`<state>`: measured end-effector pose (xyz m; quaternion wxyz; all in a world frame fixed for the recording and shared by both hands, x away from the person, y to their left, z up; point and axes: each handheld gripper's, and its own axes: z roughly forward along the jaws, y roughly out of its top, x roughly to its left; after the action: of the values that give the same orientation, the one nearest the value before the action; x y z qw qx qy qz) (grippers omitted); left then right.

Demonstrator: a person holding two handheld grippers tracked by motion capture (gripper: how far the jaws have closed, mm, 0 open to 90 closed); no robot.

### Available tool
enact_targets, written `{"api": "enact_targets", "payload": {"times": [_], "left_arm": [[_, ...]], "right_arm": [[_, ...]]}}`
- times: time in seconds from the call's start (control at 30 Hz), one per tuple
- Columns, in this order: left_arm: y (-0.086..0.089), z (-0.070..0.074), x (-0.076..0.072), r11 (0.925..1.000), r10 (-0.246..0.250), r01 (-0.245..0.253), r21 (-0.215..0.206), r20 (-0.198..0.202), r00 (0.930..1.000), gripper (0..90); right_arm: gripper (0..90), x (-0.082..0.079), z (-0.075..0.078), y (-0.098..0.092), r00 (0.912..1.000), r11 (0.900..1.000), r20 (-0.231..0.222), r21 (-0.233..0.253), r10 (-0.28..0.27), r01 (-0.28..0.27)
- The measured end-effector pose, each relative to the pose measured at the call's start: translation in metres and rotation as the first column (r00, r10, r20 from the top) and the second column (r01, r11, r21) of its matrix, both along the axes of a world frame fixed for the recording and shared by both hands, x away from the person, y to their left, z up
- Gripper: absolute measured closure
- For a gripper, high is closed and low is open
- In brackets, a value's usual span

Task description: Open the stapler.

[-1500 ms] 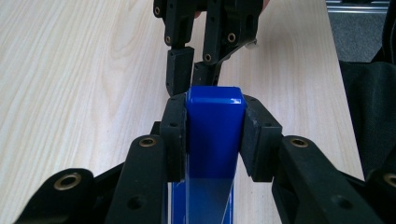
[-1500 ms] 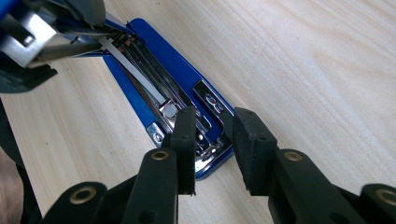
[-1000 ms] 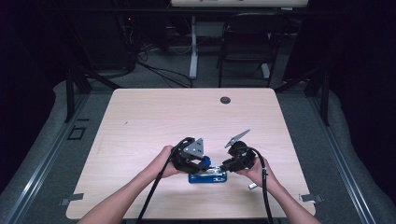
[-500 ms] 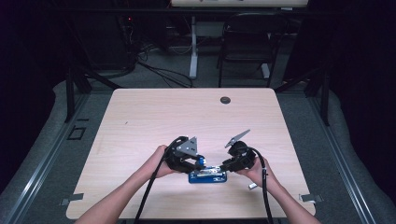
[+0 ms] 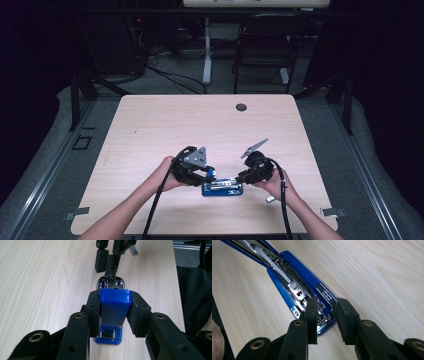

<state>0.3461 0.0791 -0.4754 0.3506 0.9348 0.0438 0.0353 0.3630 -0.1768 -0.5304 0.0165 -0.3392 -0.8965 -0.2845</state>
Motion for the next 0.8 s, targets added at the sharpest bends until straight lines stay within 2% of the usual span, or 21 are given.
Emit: {"api": "enact_targets", "payload": {"times": [0.03, 0.4, 0.6, 0.8], "left_arm": [[0.001, 0.000, 0.000, 1.0000, -0.003, 0.003, 0.005, 0.003, 1.0000, 66.0], [0.019, -0.002, -0.001, 0.9997, 0.025, -0.025, 0.004, -0.009, 0.9996, 65.8], [0.034, -0.007, 0.000, 0.9986, 0.049, -0.049, 0.018, -0.033, 0.9982, 65.3], [0.041, -0.010, -0.001, 0.9975, 0.069, -0.068, 0.018, -0.049, 0.9964, 65.1]], "right_arm": [[72.1, 0.001, 0.001, -0.001, 0.9999, 1.000, 0.003, -0.016, 0.014, -0.014], [72.3, 0.001, 0.001, 0.000, 0.9999, 1.000, 0.008, -0.020, 0.013, -0.012], [72.3, 0.001, 0.001, 0.000, 1.0000, 1.000, 0.006, -0.019, 0.008, -0.008], [72.3, 0.002, 0.000, 0.000, 1.0000, 1.000, 0.002, -0.019, 0.007, -0.007]]}}
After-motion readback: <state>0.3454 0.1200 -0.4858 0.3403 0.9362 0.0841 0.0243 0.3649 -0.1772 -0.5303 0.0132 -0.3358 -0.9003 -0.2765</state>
